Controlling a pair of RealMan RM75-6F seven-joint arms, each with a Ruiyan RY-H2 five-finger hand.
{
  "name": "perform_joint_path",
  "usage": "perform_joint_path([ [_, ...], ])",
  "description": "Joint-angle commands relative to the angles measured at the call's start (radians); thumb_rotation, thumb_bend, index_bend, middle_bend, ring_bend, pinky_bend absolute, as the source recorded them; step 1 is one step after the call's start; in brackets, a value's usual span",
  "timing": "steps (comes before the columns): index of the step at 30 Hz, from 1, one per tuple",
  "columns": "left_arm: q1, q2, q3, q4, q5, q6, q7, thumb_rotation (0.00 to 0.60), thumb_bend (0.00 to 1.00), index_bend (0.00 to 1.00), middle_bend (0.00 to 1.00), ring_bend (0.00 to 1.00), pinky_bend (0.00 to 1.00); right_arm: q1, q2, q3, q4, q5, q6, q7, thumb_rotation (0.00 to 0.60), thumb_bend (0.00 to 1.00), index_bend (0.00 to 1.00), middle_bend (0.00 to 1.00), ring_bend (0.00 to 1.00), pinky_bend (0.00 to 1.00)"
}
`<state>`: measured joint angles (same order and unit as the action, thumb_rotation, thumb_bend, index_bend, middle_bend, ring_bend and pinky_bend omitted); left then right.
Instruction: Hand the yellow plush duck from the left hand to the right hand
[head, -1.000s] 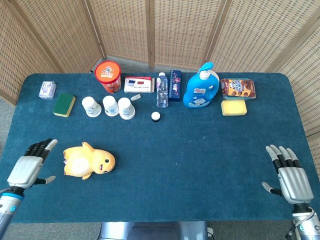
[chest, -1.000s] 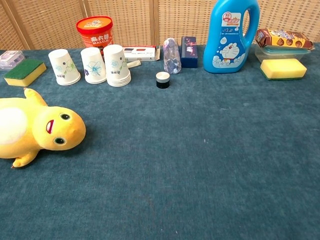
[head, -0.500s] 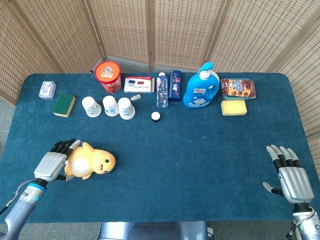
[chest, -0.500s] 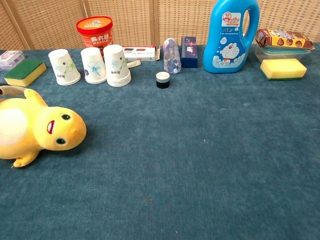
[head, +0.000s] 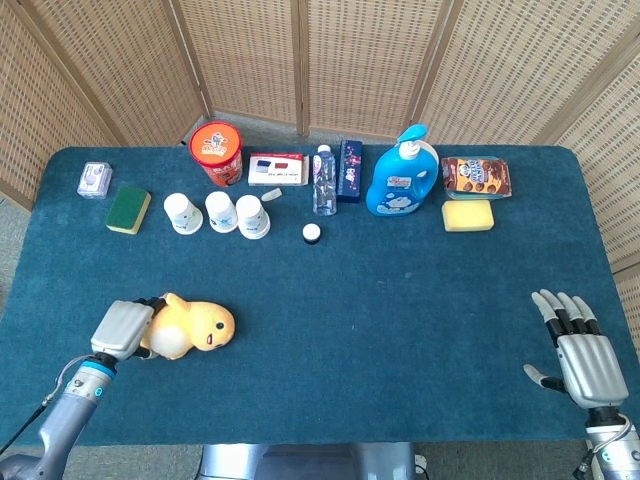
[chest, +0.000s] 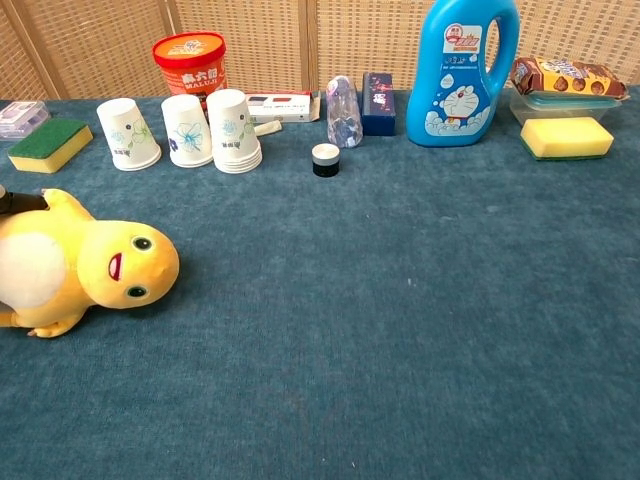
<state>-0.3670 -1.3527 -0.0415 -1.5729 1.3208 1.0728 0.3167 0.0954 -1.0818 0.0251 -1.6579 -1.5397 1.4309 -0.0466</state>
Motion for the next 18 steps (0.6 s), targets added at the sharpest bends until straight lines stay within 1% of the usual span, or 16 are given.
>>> perform_joint_path([
  [1, 0.009, -0.016, -0.001, 0.024, 0.066, 0.055, -0.097, 0.6, 0.22, 0.63, 0.65, 0.62, 0.82, 0.001, -0.001, -0.001, 0.001, -0.001, -0.002, 0.0, 0.6, 0.0, 0.0, 0.0, 0.0, 0.0],
  [2, 0.012, -0.012, -0.001, 0.028, 0.099, 0.079, -0.145, 0.6, 0.22, 0.64, 0.65, 0.63, 0.82, 0.001, -0.002, -0.003, 0.002, -0.002, -0.004, -0.002, 0.6, 0.0, 0.0, 0.0, 0.0, 0.0],
  [4, 0.015, -0.008, 0.002, 0.036, 0.13, 0.1, -0.189, 0.6, 0.22, 0.65, 0.66, 0.63, 0.82, 0.002, -0.003, -0.004, 0.002, -0.004, -0.005, -0.003, 0.6, 0.0, 0.0, 0.0, 0.0, 0.0],
  [6, 0.019, 0.002, 0.005, 0.042, 0.18, 0.141, -0.267, 0.6, 0.22, 0.65, 0.66, 0.63, 0.82, 0.005, -0.004, -0.009, -0.002, -0.01, -0.012, 0.001, 0.6, 0.0, 0.0, 0.0, 0.0, 0.0],
  [10, 0.017, 0.018, 0.011, 0.055, 0.273, 0.212, -0.397, 0.6, 0.22, 0.65, 0.66, 0.63, 0.82, 0.019, 0.005, -0.024, -0.017, -0.029, -0.044, 0.068, 0.6, 0.0, 0.0, 0.0, 0.0, 0.0],
  [14, -0.009, 0.021, 0.015, 0.07, 0.364, 0.261, -0.508, 0.6, 0.22, 0.65, 0.66, 0.63, 0.82, 0.079, 0.03, -0.035, -0.039, -0.057, -0.139, 0.212, 0.6, 0.0, 0.0, 0.0, 0.0, 0.0],
  [16, -0.017, 0.015, 0.014, 0.078, 0.378, 0.267, -0.527, 0.6, 0.22, 0.65, 0.66, 0.63, 0.82, 0.097, 0.039, -0.037, -0.048, -0.066, -0.163, 0.257, 0.6, 0.0, 0.0, 0.0, 0.0, 0.03],
  [18, -0.038, -0.009, 0.009, 0.105, 0.408, 0.278, -0.554, 0.6, 0.21, 0.65, 0.66, 0.63, 0.82, 0.143, 0.064, -0.038, -0.067, -0.089, -0.219, 0.374, 0.6, 0.0, 0.0, 0.0, 0.0, 0.07],
])
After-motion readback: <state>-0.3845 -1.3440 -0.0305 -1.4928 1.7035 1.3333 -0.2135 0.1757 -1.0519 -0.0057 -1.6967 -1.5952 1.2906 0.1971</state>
